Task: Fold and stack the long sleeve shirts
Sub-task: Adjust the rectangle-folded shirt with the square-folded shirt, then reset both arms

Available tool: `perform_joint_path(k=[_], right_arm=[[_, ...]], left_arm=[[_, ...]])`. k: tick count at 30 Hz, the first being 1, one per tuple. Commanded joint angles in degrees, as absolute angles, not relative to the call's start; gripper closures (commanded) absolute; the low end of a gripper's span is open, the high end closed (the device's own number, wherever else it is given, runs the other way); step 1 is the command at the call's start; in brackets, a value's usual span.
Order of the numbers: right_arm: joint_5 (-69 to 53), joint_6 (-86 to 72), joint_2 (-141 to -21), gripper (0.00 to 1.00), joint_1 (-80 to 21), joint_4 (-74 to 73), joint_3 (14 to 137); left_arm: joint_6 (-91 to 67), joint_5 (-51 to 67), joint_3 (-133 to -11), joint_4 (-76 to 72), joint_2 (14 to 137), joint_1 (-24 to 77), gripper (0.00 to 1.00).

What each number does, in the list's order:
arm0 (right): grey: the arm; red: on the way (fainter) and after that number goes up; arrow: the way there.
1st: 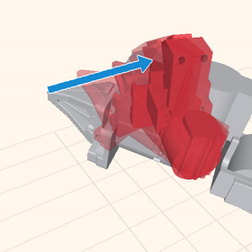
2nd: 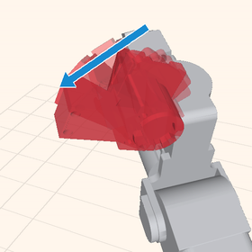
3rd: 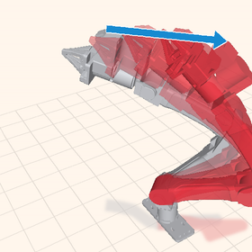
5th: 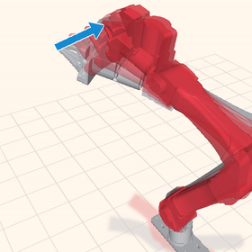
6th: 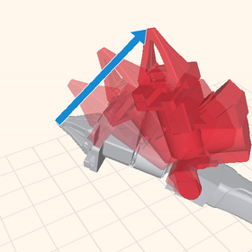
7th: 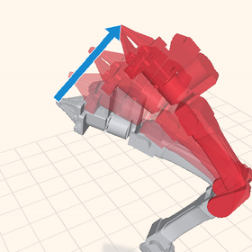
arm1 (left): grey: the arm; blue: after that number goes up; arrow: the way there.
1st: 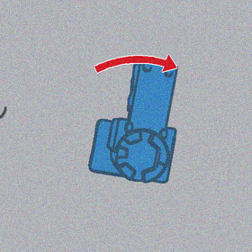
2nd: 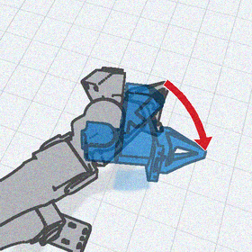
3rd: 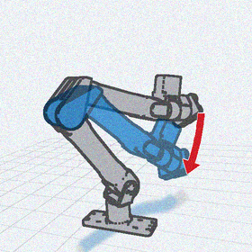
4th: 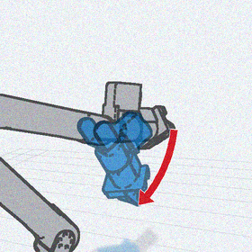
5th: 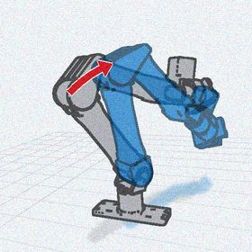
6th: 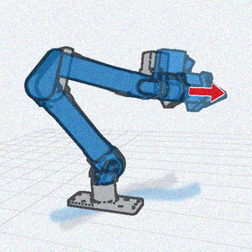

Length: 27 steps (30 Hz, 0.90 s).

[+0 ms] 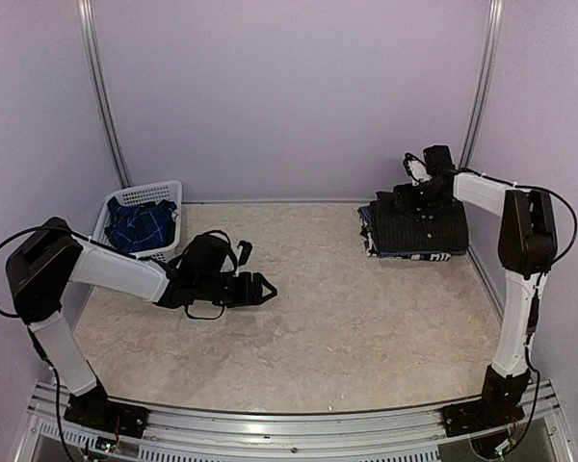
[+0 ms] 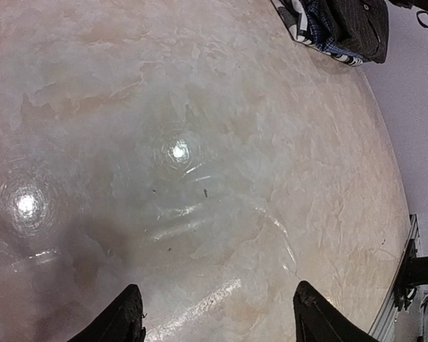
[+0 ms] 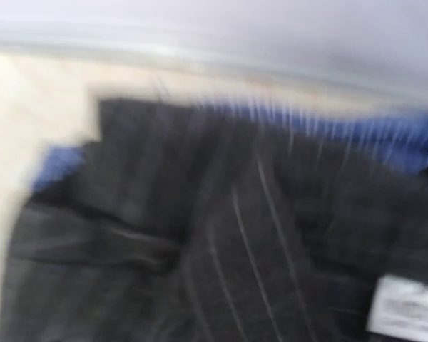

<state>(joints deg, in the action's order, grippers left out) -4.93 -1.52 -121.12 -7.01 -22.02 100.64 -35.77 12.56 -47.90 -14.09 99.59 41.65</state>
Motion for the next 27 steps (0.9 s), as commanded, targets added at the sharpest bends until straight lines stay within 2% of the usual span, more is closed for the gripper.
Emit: perform_joint_path(k=[1, 3, 7, 15, 20, 24, 27], right_arm=[[-7.64, -0.61, -111.1, 0.09, -7.29, -16.64, 97.8], [-6.93, -0.6, -108.36, 0.08, -7.32, -16.09, 95.85], [-4.1, -1.82, -101.78, 0.06, -7.92, -14.03, 89.4], [2.42, -4.46, -87.62, 0.01, -8.51, -14.31, 76.56], [-0.76, -5.91, -83.05, 0.0, -8.61, -15.59, 73.57], [-6.52, -6.18, -81.17, 0.01, -9.59, -15.72, 72.51], [-4.98, -4.79, -79.84, 0.01, -12.4, -14.73, 70.89]], left_arm=[[-35.59, 11.79, -46.98, -14.41, 98.41, 41.48, 0.32], [-35.57, 10.96, -46.7, -14.28, 97.99, 41.39, 0.32], [-34.48, 6.47, -46.69, -12.1, 95.84, 41.27, 0.25], [-27.73, -13.56, -50.95, -1.09, 86.25, 40.94, 0.01], [-25.44, -23.58, -50.98, -0.18, 79.63, 39.26, 0.01], [-25.83, -23.14, -50.05, -0.22, 74.59, 35.25, 0.01], [-25.48, -21.81, -48.39, -2.4, 70.51, 32.35, 0.01]])
